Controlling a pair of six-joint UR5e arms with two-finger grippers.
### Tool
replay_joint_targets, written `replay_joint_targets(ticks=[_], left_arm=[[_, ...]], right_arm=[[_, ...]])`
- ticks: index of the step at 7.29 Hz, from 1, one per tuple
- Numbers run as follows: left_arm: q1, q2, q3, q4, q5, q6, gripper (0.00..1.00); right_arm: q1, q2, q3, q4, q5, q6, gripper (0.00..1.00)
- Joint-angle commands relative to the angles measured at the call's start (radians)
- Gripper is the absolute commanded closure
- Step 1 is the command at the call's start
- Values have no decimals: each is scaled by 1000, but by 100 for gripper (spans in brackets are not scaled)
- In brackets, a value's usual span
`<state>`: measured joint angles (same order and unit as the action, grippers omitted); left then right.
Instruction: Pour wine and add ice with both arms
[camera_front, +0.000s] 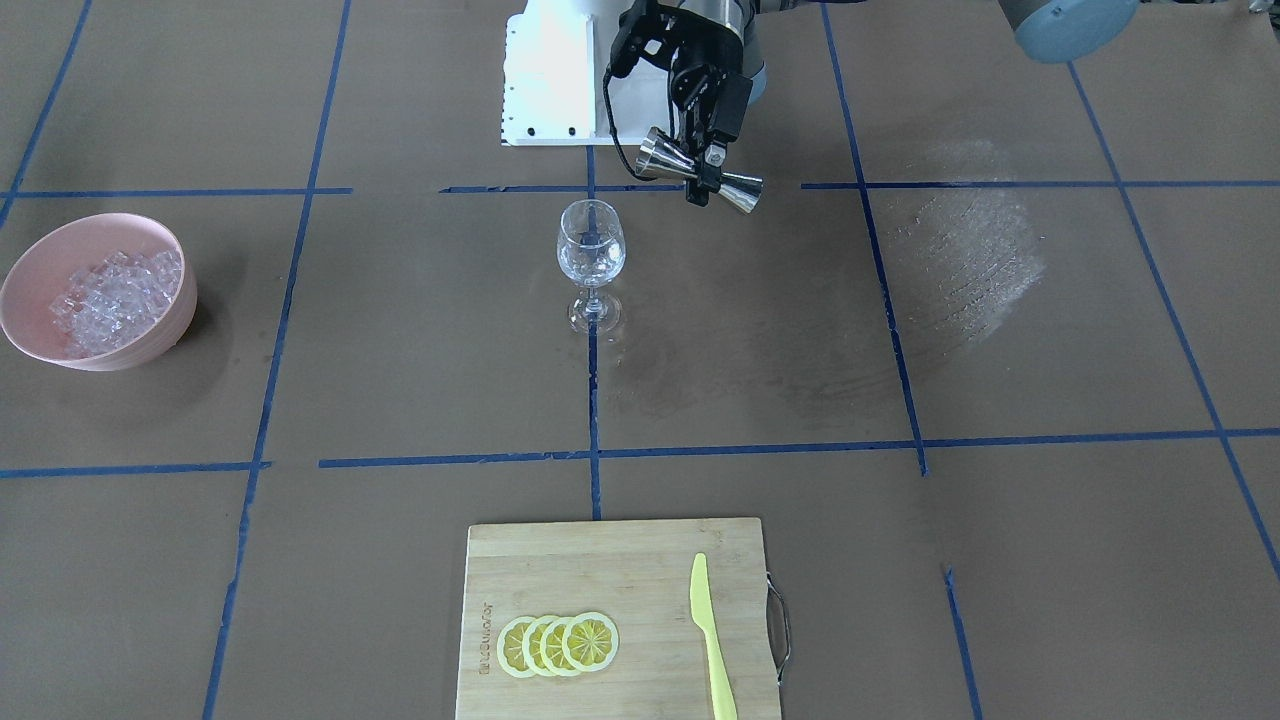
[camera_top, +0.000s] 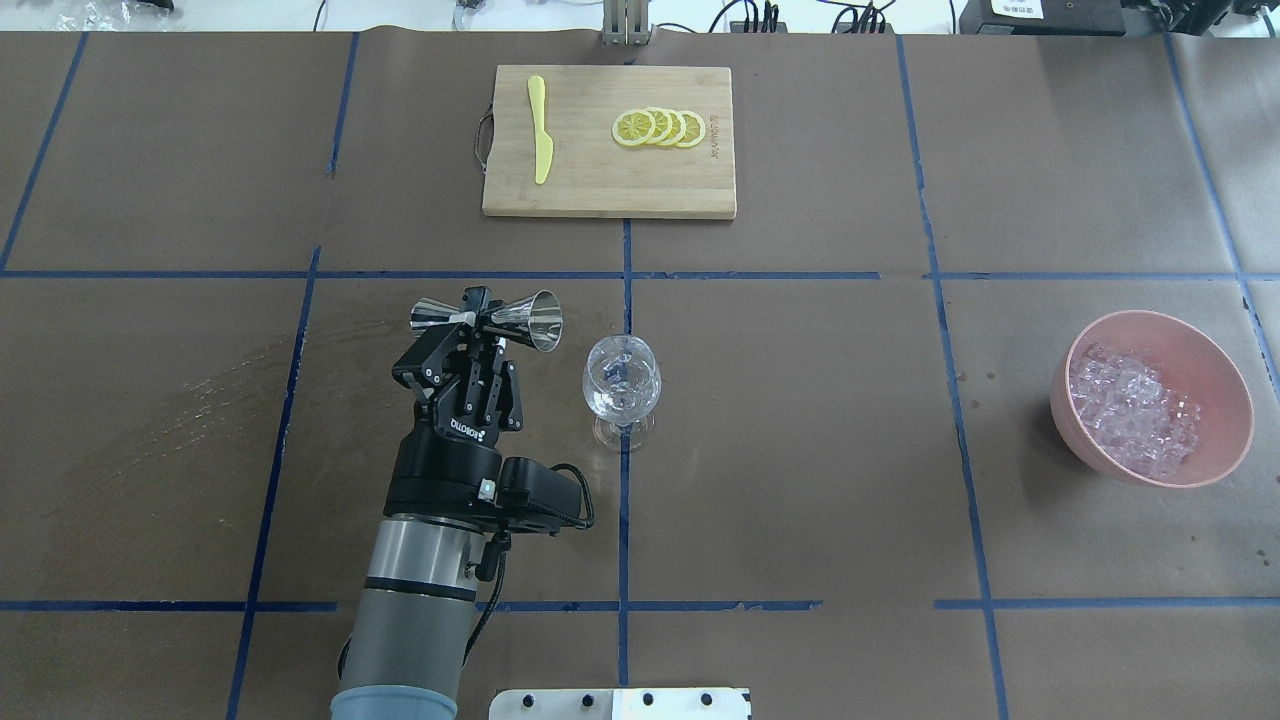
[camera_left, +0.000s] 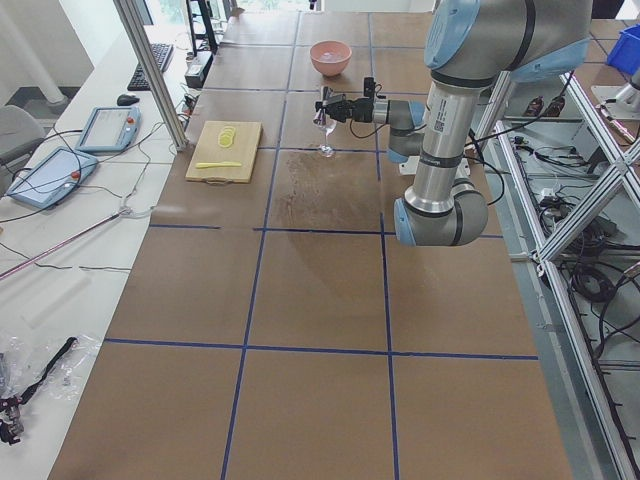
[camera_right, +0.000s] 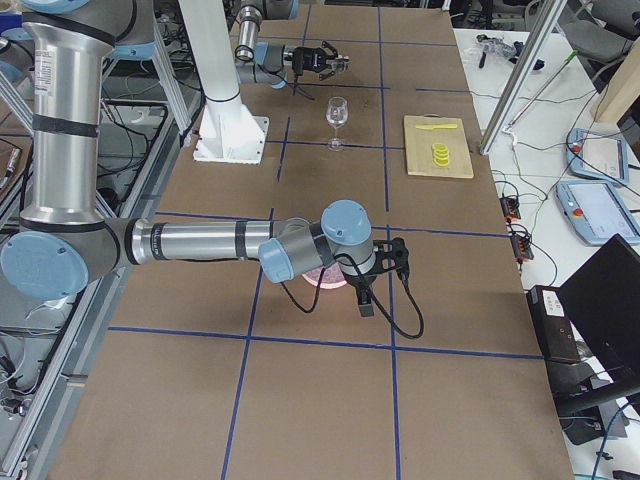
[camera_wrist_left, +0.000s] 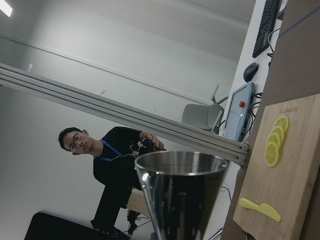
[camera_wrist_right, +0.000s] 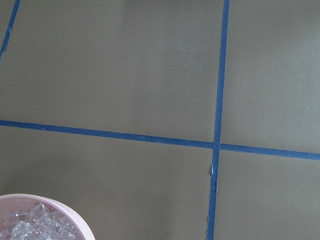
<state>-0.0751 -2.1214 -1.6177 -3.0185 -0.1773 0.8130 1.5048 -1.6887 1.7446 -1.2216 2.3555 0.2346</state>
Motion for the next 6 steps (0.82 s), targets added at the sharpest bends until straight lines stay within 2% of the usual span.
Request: replay_joint_targets(ticks=[1, 3, 4, 6], left_arm=[[0, 46, 1, -133, -62, -81, 100], [0, 134, 1, -228, -166, -333, 100], [-2, 167, 1, -270, -206, -394, 100], [0, 243, -2, -360, -226, -413, 100]], right_arm=[[0, 6, 3, 1, 1, -1, 0], [0, 3, -2, 42, -2, -1, 0], [0, 3, -2, 43, -1, 0, 0], [0, 1, -2, 44, -1, -1, 0]])
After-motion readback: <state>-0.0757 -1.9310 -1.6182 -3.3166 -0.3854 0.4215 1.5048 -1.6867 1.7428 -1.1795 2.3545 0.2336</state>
